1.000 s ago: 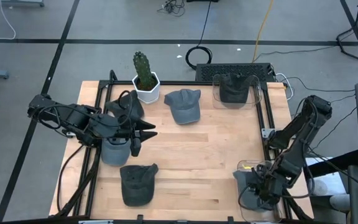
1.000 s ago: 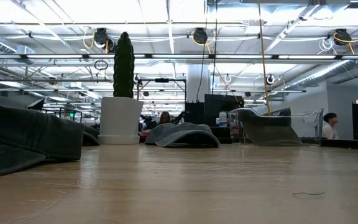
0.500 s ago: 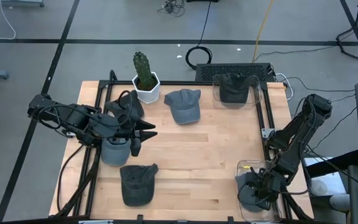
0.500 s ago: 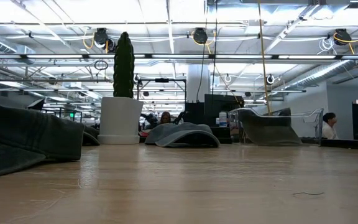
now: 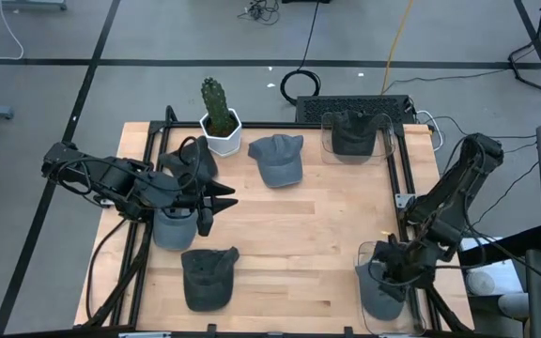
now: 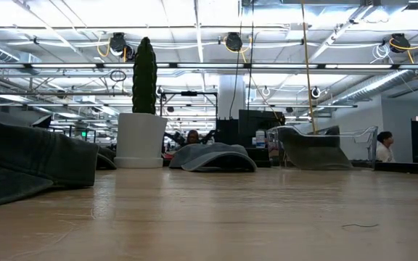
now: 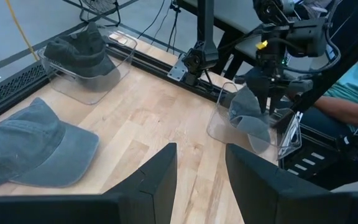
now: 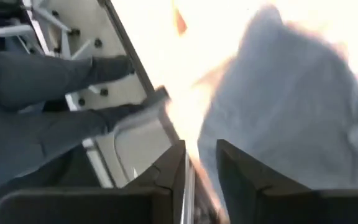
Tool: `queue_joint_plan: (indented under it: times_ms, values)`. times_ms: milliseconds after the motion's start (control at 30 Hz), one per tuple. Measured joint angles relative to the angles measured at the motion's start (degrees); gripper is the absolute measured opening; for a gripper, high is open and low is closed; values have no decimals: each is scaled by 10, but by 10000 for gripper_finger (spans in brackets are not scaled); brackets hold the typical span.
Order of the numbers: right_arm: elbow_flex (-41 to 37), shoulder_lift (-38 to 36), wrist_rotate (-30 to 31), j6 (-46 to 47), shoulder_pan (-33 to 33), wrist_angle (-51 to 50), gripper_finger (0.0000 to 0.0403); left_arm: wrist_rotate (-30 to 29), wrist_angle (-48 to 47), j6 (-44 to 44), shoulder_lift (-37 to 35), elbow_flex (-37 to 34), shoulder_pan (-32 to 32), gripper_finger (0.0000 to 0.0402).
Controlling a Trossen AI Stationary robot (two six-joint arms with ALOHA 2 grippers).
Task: Pick & Place hat
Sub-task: Put the bottom right gray cap into the bottom transparent bin
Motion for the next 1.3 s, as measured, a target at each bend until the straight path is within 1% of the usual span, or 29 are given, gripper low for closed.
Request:
queue_joint_plan:
  times_ms: [100, 233, 333, 433, 500, 633, 733, 967, 1167, 1300]
  values:
    - [5, 19, -9, -73, -32, 42, 60, 0, 0, 0, 0, 0, 0, 147]
    - [60, 53, -14, -190, -76, 2, 44, 0, 0, 0, 0, 0, 0, 147]
    - [101, 75, 2, -276, -108, -44, 29, 0, 0, 10, 0, 0, 2, 147]
    - [108, 92, 1, -343, -136, -49, 11, -1, 0, 15, 0, 0, 5, 147]
    - [101, 103, -14, -370, -150, -30, 3, -1, 0, 15, 0, 0, 8, 147]
    - [80, 126, -65, -389, -172, -19, 4, -1, 0, 14, 0, 0, 9, 147]
    - [77, 135, -88, -397, -177, -33, 1, -1, -1, 13, 0, 0, 9, 147]
    - [57, 132, -91, -372, -177, -112, 1, -1, -1, 15, 0, 0, 9, 147]
    - [40, 128, -102, -362, -177, -104, 1, -1, -4, 16, 0, 0, 9, 147]
    - [42, 107, -106, -345, -177, -106, 1, -1, -4, 16, 0, 0, 9, 147]
